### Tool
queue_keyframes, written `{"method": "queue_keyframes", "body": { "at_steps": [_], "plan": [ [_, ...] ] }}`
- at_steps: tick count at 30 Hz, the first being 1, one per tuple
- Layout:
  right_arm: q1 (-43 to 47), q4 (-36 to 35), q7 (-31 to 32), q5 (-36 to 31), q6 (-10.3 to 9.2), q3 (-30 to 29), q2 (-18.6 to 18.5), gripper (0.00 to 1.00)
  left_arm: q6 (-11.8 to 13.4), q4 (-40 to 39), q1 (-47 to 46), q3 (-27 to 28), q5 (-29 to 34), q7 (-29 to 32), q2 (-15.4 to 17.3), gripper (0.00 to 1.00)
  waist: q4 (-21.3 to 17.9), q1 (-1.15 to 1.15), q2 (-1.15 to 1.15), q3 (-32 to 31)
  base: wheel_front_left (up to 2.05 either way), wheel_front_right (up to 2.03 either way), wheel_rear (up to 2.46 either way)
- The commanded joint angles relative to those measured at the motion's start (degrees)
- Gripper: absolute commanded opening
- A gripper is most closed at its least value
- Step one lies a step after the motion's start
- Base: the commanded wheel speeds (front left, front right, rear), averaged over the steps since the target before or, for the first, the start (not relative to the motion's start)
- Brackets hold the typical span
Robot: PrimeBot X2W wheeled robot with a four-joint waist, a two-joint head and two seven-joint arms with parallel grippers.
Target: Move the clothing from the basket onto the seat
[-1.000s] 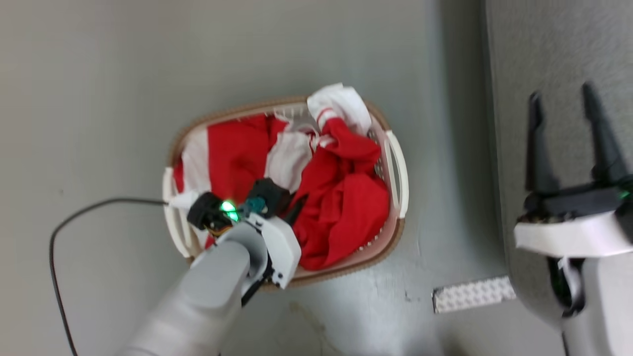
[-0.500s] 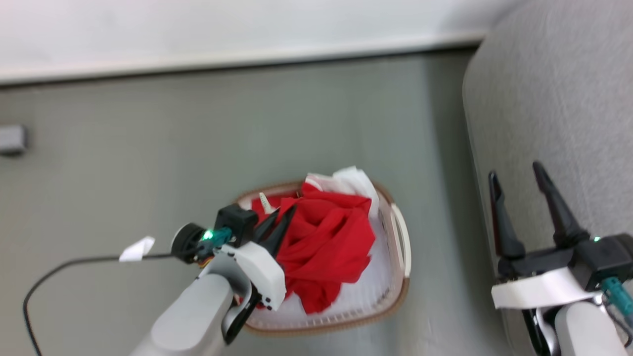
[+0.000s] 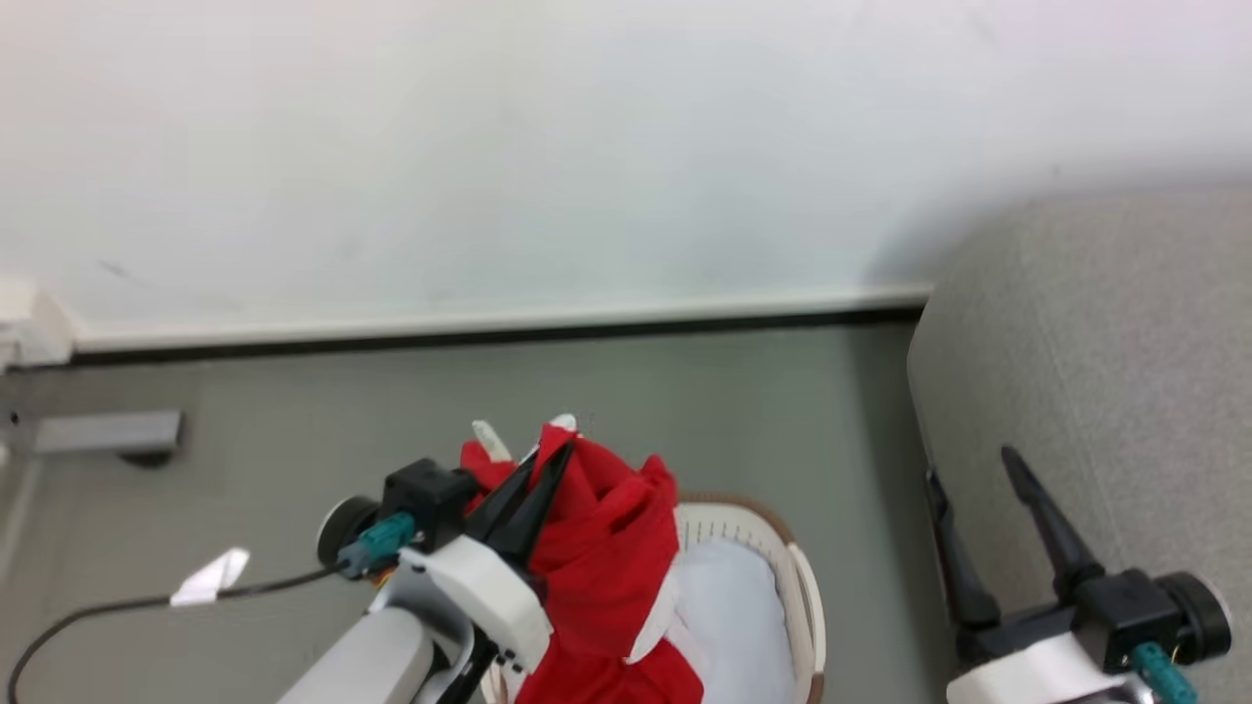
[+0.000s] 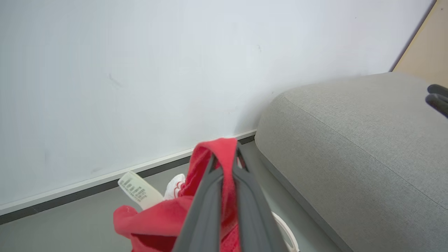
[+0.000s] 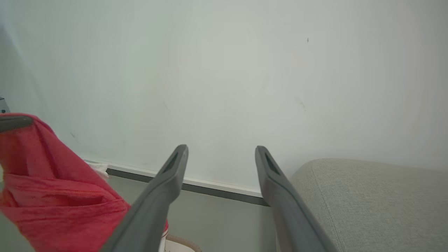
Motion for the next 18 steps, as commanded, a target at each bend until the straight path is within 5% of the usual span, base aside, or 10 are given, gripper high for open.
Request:
{"method": "queue_keyframes", "body": {
  "at_steps": [1, 18],
  "plan": [
    [1.4, 0.3, 0.0, -0.5, -0.12, 0.2, -0.2, 1.00, 0.5, -1.2, 1.6, 0.2, -0.4, 0.3, 0.7, 0.00, 0.5, 0.03, 0.00, -4.0, 0.00, 0.00, 0.00],
    [0.8, 2.4, 0.0, 3.0, -0.12, 13.7, -3.6, 1.00, 5.4, -20.6, 4.6, 4.3, -3.4, 6.8, 7.2, 0.00, 0.7, 0.03, 0.00, -10.0, 0.00, 0.00, 0.00]
  ]
}}
